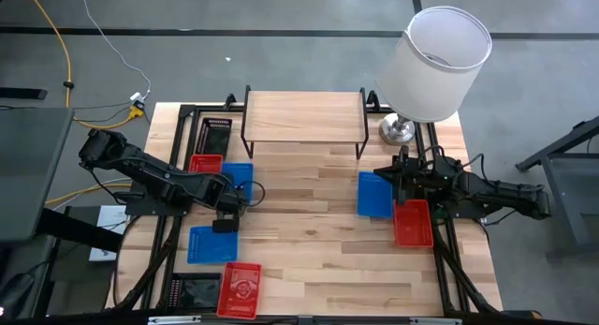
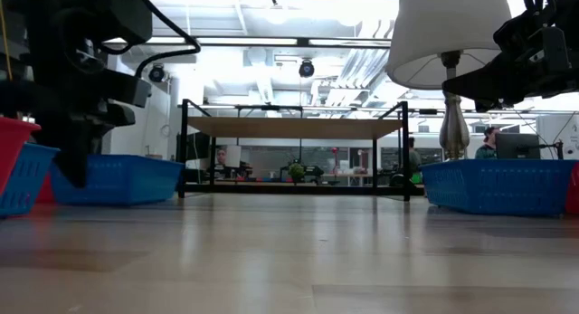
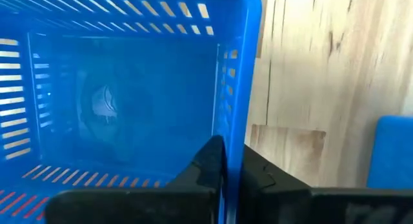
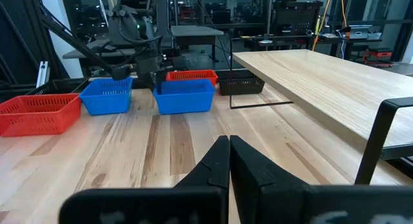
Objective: Stack baskets on shelf by color
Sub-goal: Put the top left blue bin on the shelf
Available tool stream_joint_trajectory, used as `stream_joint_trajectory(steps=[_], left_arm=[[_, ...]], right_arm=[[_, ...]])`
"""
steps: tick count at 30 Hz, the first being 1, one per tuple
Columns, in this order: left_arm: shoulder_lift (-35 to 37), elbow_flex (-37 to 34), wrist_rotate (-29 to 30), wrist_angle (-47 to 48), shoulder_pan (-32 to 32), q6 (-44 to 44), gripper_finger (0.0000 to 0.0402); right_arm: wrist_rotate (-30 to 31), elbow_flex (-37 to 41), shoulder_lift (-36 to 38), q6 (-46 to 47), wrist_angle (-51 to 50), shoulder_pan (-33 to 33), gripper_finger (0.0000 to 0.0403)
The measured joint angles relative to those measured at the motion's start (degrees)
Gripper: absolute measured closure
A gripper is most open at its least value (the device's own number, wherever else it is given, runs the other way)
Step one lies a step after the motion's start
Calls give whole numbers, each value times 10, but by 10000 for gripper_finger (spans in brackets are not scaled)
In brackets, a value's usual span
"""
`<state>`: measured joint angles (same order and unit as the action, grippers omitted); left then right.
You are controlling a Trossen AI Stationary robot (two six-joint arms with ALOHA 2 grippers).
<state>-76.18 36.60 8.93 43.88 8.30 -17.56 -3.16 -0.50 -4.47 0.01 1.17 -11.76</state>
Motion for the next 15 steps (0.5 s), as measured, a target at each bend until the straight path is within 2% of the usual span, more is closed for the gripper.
stream_joint_trajectory(steps=[15], left_arm=[[0,101,0,29,5,77,401]], right_arm=[[0,0,0,0,0,0,402]])
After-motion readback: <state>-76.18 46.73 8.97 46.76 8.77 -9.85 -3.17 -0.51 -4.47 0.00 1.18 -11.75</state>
